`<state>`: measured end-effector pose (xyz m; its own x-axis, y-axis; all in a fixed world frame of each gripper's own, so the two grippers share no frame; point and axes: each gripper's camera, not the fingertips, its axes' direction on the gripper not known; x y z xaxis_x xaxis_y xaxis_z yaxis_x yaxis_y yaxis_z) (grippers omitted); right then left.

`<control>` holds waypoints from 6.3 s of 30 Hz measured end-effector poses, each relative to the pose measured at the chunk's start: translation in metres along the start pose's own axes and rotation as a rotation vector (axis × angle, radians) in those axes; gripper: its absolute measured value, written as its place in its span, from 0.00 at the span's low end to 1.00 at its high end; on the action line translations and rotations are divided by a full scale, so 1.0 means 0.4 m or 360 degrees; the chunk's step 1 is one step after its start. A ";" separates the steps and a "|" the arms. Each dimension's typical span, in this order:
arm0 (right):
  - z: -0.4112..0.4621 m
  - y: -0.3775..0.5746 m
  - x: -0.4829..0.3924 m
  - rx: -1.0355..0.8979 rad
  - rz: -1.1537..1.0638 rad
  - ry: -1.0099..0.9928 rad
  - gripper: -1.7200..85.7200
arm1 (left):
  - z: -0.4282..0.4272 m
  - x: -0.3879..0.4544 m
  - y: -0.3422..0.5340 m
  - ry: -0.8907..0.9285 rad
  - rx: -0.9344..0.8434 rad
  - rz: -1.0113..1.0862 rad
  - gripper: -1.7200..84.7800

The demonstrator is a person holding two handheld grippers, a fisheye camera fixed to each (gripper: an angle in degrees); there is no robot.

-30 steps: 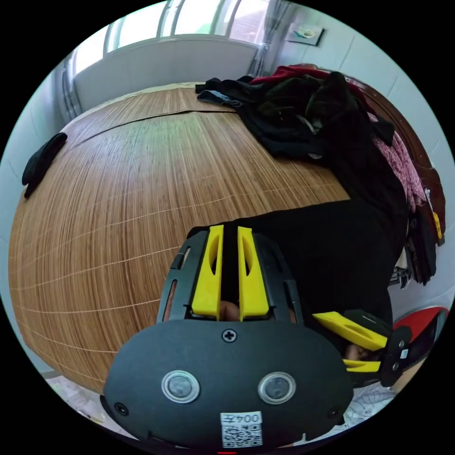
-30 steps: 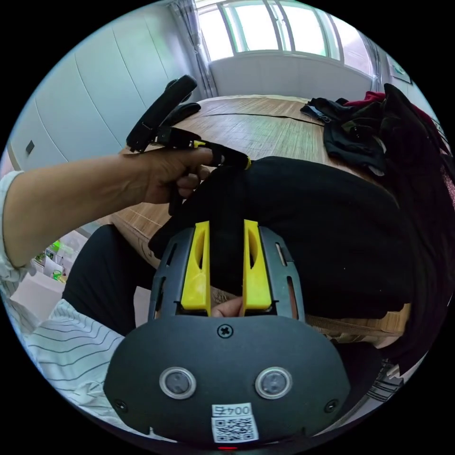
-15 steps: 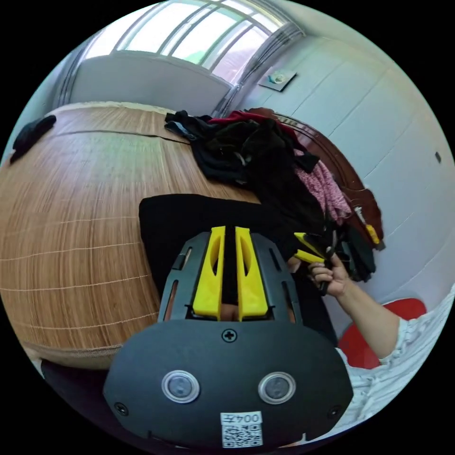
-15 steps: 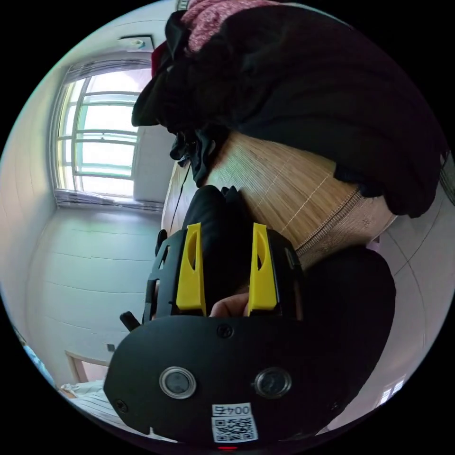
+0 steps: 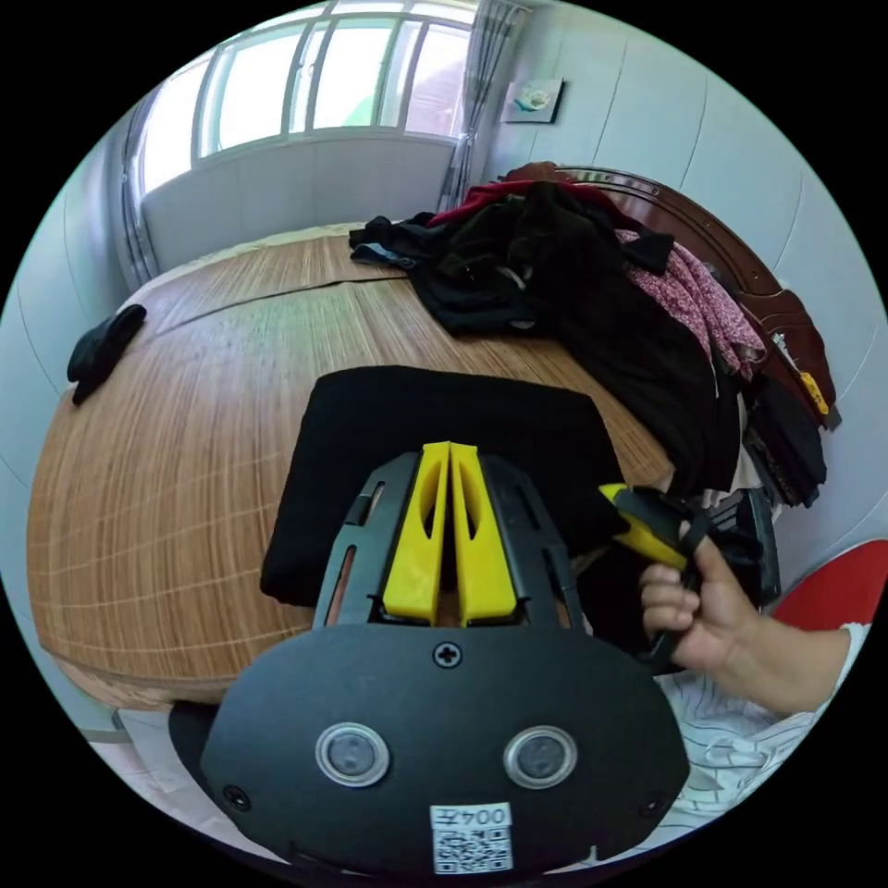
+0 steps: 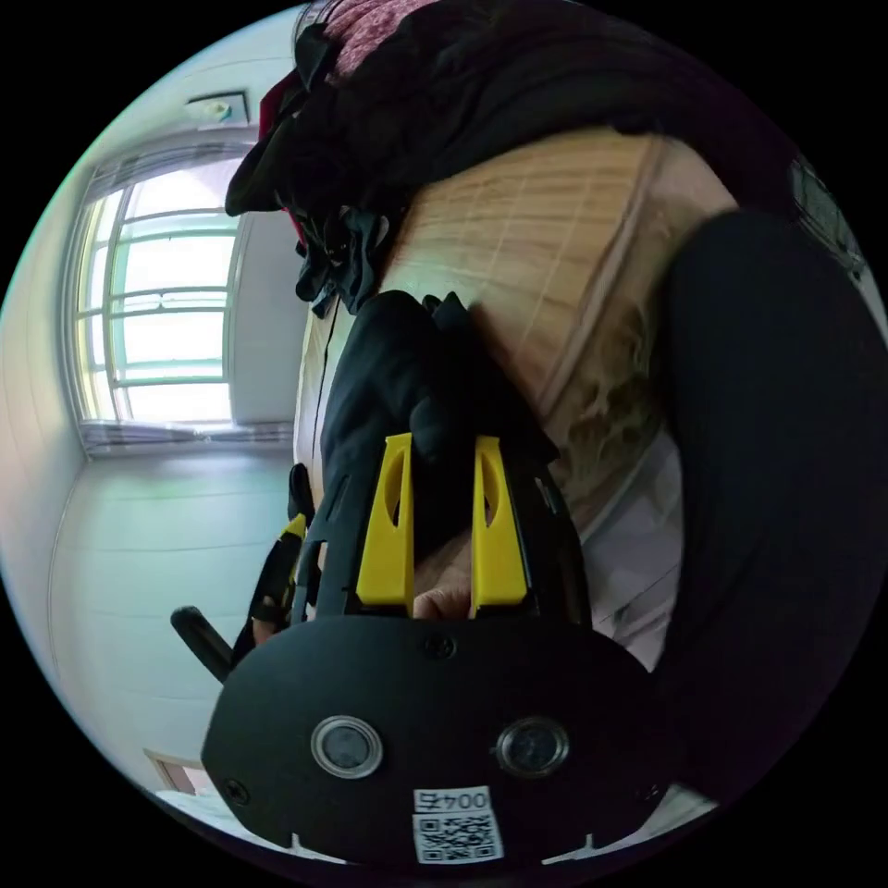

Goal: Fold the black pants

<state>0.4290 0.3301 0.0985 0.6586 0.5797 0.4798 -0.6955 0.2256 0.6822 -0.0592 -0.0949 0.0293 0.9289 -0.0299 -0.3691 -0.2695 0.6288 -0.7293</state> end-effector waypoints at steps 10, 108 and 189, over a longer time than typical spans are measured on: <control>-0.037 0.095 -0.119 -0.0433 -0.1191 0.0107 0.12 | -0.037 -0.155 0.096 0.0105 -0.0090 -0.0070 0.03; 0.321 0.533 -0.442 -0.0326 -0.2130 0.0448 0.07 | 0.106 -0.056 -0.008 -0.0193 -0.0138 -0.0070 0.03; 0.384 -0.327 -0.337 -0.1243 -0.1404 -0.0300 0.14 | -0.352 -0.058 -0.296 0.0538 -0.0350 0.0110 0.03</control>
<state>0.4753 0.1024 0.0294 0.9835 -0.1240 0.1317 0.0748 0.9417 0.3281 -0.0846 -0.2780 0.0433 0.7808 -0.2702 -0.5633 -0.4104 0.4581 -0.7885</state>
